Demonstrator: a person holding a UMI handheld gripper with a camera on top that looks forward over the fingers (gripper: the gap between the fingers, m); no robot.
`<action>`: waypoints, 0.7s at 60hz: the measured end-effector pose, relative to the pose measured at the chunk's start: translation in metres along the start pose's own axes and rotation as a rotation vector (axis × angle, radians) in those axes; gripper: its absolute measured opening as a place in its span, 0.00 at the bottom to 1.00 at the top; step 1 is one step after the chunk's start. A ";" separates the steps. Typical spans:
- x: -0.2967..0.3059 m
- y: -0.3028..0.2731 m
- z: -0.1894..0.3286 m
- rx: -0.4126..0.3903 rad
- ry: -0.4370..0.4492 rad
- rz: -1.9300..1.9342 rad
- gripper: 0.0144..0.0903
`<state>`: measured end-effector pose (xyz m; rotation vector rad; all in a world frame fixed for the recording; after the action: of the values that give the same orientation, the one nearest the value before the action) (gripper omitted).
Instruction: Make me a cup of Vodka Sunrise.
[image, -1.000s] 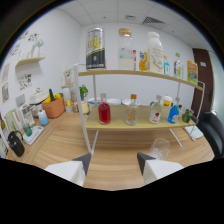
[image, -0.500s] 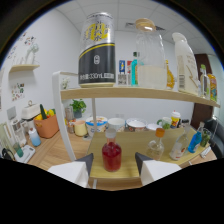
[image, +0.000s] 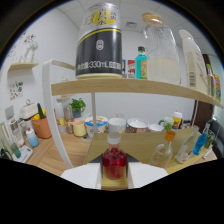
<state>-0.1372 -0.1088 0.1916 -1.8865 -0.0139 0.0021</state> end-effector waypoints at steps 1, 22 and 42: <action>-0.001 0.000 -0.001 0.001 -0.006 -0.001 0.27; 0.008 -0.012 -0.079 0.068 -0.080 -0.023 0.26; 0.065 0.030 -0.115 0.003 -0.137 0.329 0.26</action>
<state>-0.0711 -0.2270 0.1989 -1.8633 0.2021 0.3560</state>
